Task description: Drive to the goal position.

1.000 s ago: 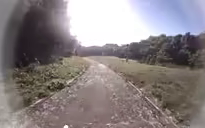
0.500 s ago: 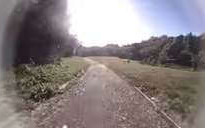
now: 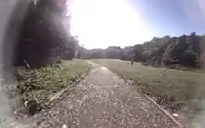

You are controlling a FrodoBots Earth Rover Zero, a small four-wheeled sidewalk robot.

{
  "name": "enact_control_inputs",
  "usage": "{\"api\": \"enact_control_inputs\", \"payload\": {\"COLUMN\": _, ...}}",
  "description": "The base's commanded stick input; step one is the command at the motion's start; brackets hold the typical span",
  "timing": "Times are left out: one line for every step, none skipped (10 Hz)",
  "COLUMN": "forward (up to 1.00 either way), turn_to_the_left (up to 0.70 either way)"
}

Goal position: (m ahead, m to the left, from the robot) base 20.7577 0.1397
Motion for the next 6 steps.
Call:
{"api": "enact_control_inputs", "payload": {"forward": 1.00, "turn_to_the_left": -0.06}}
{"api": "enact_control_inputs", "payload": {"forward": 1.00, "turn_to_the_left": 0.01}}
{"api": "enact_control_inputs", "payload": {"forward": 1.00, "turn_to_the_left": 0.01}}
{"api": "enact_control_inputs", "payload": {"forward": 1.00, "turn_to_the_left": 0.01}}
{"api": "enact_control_inputs", "payload": {"forward": 1.00, "turn_to_the_left": 0.01}}
{"api": "enact_control_inputs", "payload": {"forward": 1.00, "turn_to_the_left": 0.01}}
